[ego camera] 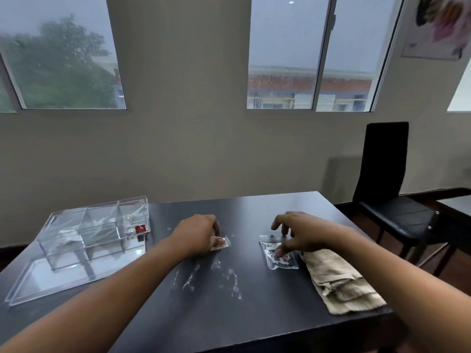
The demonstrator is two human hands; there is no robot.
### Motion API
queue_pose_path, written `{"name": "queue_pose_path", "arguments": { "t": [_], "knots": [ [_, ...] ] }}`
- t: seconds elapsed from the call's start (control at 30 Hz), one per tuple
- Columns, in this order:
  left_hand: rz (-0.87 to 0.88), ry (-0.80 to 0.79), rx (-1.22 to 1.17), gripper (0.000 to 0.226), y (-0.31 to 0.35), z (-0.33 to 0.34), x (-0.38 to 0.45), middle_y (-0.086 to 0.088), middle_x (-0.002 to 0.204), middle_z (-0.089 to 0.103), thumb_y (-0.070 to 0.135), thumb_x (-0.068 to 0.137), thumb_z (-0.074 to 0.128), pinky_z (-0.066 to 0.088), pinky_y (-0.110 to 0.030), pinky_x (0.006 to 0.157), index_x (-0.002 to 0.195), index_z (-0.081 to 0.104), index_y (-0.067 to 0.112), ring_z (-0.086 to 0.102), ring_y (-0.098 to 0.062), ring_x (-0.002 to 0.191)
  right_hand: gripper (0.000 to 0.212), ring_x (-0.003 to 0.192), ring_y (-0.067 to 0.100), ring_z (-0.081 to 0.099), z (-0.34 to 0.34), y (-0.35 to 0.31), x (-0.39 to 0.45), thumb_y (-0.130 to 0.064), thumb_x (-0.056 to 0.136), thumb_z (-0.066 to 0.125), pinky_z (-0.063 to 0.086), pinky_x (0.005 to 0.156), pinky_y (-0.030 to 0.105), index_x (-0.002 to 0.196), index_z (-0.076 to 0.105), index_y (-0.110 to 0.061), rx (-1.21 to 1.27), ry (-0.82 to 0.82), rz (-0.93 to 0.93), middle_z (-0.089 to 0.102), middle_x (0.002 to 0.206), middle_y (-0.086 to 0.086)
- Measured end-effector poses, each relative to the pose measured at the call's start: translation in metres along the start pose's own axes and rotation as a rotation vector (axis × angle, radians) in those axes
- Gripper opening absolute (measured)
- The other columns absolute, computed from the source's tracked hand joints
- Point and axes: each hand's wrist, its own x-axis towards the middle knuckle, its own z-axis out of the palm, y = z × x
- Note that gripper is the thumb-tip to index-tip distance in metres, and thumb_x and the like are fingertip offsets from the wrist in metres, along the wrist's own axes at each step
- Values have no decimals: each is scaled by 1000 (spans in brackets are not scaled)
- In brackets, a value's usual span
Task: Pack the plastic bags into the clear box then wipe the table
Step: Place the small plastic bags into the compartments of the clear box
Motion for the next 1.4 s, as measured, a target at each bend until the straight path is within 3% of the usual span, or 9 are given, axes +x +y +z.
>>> {"name": "queue_pose_path", "arguments": {
  "t": [0.2,0.3,0.43,0.53,0.67,0.9,1.03,1.23,1.4],
  "knots": [
    [-30,-56,-99,13,2,-2,-1,1,108,76,36,89,73,52,-31,86,93,72,24,68,-19,103,33,72,2,54,2,-4,15,-40,72,90,37,56,19,91,64,-32,71,20,-17,62,81,-12],
    [-12,-83,-91,17,2,-4,-5,-2,113,74,35,93,68,51,-32,89,101,74,20,66,-22,107,38,63,2,49,-2,-11,20,-34,80,85,34,54,17,66,50,-25,48,88,-59,58,67,-9],
    [-3,7,-117,11,-7,-3,-15,-1,113,70,35,95,63,50,-36,91,90,59,27,63,-24,107,28,70,7,61,-15,-29,24,-33,96,69,42,60,17,73,57,-23,161,160,-89,71,74,-7],
    [-37,170,-222,14,-20,-15,-28,1,103,72,35,96,64,51,-35,82,93,62,22,65,-22,96,22,58,-1,58,-29,-54,33,-32,100,63,45,59,16,85,63,-16,256,241,-139,72,79,-4],
    [-67,439,-334,11,-52,-49,-51,8,85,72,32,90,70,57,-36,75,93,63,25,67,-14,78,14,59,19,69,-40,-94,54,-21,101,58,56,70,39,92,59,-11,319,308,-210,73,85,0],
    [-298,822,-246,15,-140,-100,-87,14,77,70,33,86,69,50,-30,69,98,60,31,67,-16,73,13,56,19,71,-33,-176,103,-6,96,60,52,51,27,87,54,-14,455,358,-355,76,79,2],
    [-462,851,-231,19,-189,-107,-102,16,74,69,37,83,74,55,-36,76,94,60,31,71,-19,79,24,64,8,64,-20,-216,135,-20,94,71,49,63,28,81,52,-27,454,357,-393,71,70,-4],
    [-570,819,-154,19,-217,-89,-105,18,65,67,41,82,73,49,-39,85,91,60,31,72,-19,86,32,60,6,47,-5,-255,178,-22,100,64,36,54,14,74,49,-14,418,275,-426,53,65,-6],
    [-649,777,-76,13,-230,-69,-99,15,74,73,44,82,69,42,-40,87,83,63,32,71,-15,86,18,67,1,56,2,-269,208,-19,98,67,36,56,11,85,55,-13,324,201,-407,59,74,-7]
  ]
}}
